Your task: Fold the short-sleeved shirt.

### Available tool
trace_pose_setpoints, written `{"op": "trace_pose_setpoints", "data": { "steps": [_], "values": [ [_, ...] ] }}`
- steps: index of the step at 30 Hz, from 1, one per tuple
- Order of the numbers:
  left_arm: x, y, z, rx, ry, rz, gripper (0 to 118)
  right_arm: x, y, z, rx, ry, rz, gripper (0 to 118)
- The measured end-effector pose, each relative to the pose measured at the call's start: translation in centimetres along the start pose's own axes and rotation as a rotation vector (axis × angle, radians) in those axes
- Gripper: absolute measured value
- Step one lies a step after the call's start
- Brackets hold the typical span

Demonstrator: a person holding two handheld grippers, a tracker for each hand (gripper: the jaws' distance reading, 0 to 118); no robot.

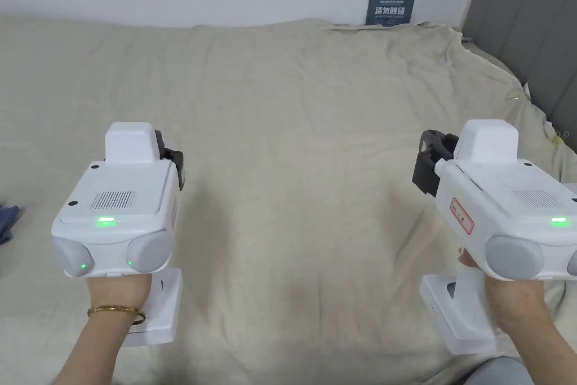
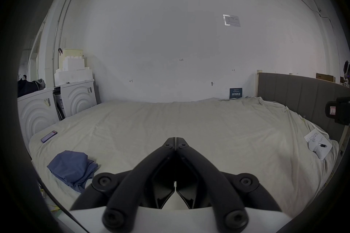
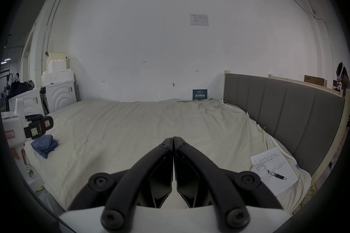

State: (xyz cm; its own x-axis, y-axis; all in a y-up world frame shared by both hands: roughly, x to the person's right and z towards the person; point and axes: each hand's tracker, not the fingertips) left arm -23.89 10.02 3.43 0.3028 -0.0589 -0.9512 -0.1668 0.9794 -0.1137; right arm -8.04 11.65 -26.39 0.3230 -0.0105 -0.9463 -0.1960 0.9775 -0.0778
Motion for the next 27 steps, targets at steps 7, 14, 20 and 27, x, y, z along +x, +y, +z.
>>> {"op": "trace_pose_setpoints", "data": {
  "steps": [7,14,20,27],
  "values": [
    [-0.35,0.74,0.14,0.012,0.008,0.022,0,0.23,-0.45,-0.49,-0.009,-0.002,-0.012,0],
    [-0.11,0.86,0.52,0.017,-0.003,0.028,0,-0.07,-0.48,-0.36,-0.009,0.005,-0.012,0],
    [0.05,0.9,0.66,0.025,-0.011,0.02,0,-0.14,-0.64,-0.26,-0.011,0.006,-0.014,0],
    [0.3,0.65,0.75,0.017,-0.017,0.017,0,-0.44,-0.57,0.02,-0.009,0.007,-0.004,0]
  ]
}}
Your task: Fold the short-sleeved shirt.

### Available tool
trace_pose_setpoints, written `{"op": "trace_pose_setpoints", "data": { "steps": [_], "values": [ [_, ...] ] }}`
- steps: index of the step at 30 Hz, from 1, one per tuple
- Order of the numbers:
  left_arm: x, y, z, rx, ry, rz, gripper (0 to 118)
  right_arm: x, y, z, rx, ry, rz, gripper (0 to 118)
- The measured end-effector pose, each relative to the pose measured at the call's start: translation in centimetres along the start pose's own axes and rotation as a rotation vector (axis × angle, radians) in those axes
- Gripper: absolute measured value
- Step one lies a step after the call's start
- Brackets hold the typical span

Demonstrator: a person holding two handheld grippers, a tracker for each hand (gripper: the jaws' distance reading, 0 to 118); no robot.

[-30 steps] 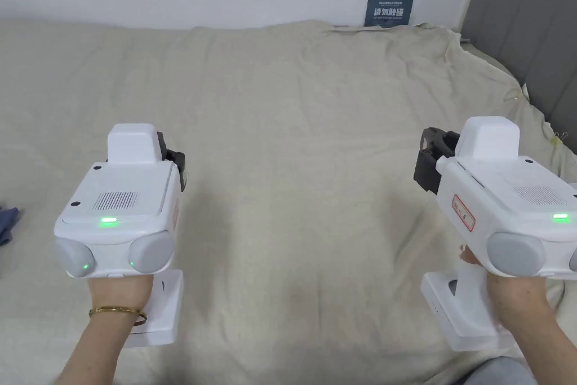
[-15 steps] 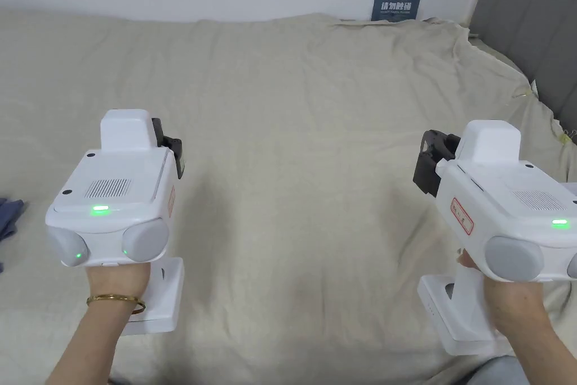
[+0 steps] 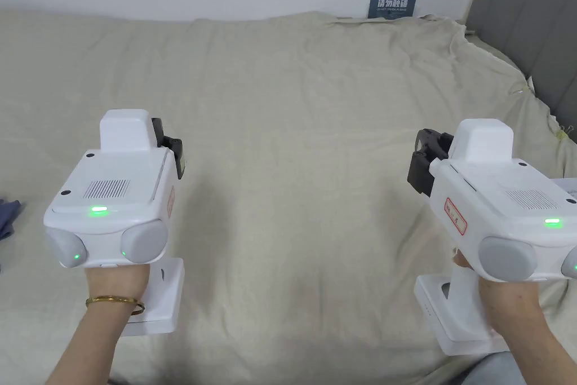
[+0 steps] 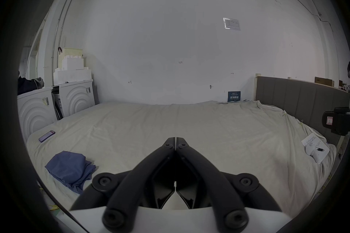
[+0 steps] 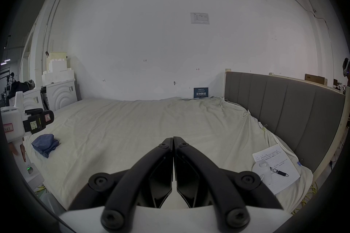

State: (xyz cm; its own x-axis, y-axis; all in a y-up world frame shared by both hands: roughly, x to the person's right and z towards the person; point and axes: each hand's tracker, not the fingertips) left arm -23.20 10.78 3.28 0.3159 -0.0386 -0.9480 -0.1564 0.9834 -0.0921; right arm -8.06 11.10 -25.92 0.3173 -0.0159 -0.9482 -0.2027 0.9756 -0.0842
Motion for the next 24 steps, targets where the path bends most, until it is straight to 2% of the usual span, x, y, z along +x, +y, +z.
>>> {"op": "trace_pose_setpoints", "data": {
  "steps": [24],
  "values": [
    [0.45,0.1,0.01,0.008,-0.005,-0.011,0,-0.02,-0.2,-0.22,0.01,0.002,-0.002,0]
  ]
}}
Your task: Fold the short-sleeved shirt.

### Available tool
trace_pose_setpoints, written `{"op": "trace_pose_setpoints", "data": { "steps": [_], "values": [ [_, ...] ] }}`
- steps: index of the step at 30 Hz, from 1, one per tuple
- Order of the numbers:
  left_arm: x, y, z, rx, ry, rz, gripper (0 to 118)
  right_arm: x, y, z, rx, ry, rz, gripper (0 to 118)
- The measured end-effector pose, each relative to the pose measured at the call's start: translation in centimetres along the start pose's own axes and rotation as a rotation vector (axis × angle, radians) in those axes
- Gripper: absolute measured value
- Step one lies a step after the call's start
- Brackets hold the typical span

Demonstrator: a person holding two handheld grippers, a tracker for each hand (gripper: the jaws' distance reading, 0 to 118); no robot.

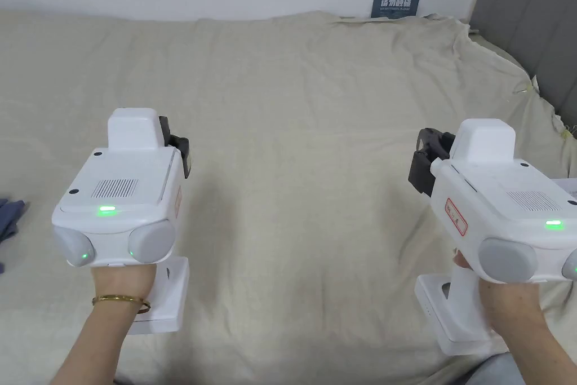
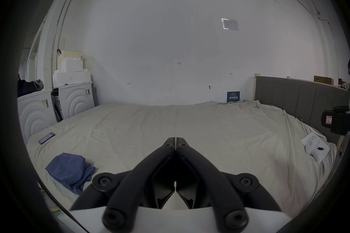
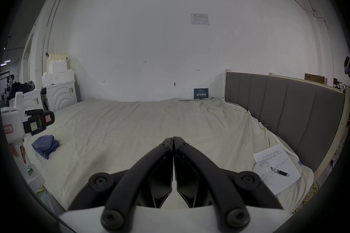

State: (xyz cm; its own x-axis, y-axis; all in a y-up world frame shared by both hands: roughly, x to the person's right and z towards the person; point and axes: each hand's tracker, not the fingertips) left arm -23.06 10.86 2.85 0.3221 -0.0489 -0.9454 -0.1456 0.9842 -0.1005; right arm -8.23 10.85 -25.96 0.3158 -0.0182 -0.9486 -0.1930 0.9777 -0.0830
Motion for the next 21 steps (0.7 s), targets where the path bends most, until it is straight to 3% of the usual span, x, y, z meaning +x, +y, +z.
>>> {"op": "trace_pose_setpoints", "data": {
  "steps": [21],
  "values": [
    [0.52,0.19,0.24,0.016,-0.008,-0.022,0,-0.53,0.85,0.72,0.016,0.002,0.002,0]
  ]
}}
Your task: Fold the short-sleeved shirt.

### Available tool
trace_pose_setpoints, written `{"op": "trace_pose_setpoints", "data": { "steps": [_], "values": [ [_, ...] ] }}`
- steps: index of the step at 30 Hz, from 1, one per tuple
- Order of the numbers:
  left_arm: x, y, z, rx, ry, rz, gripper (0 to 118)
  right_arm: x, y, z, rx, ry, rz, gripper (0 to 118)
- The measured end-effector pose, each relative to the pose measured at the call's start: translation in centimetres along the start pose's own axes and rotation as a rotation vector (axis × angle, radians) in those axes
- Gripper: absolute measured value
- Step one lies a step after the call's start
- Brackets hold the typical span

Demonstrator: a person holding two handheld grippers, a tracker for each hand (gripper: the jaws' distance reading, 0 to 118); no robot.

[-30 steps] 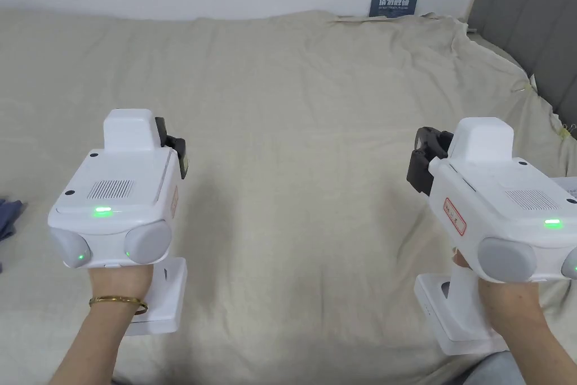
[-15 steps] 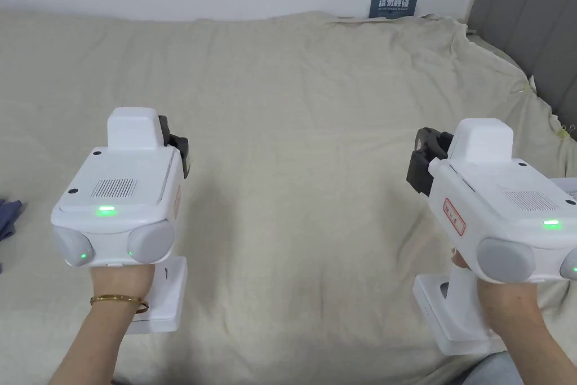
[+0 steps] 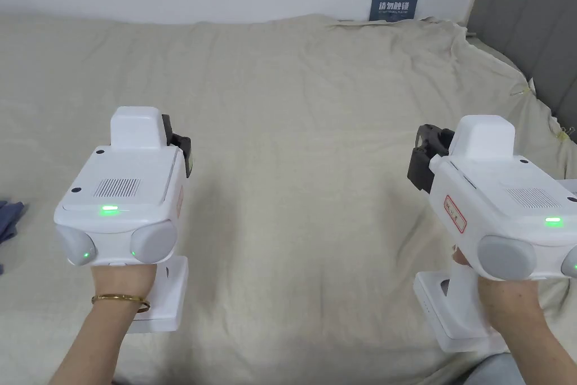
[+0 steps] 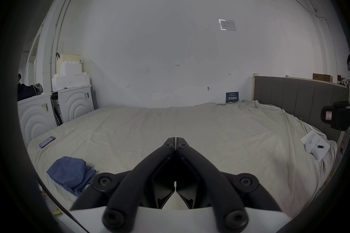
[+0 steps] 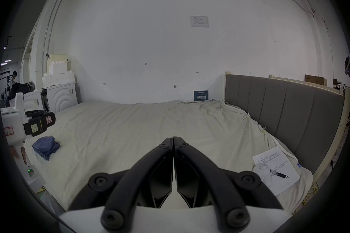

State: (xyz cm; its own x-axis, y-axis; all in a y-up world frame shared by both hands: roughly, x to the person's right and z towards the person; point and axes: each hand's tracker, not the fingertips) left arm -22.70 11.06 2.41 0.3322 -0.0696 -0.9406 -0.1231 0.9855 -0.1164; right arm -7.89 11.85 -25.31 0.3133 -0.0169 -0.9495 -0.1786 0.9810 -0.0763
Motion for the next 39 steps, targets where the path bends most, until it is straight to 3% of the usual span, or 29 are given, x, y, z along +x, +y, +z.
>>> {"op": "trace_pose_setpoints", "data": {
  "steps": [39],
  "values": [
    [0.41,-0.33,-0.06,-0.002,-0.016,-0.007,0,0.17,0.08,0.1,-0.002,0.011,-0.009,0]
  ]
}}
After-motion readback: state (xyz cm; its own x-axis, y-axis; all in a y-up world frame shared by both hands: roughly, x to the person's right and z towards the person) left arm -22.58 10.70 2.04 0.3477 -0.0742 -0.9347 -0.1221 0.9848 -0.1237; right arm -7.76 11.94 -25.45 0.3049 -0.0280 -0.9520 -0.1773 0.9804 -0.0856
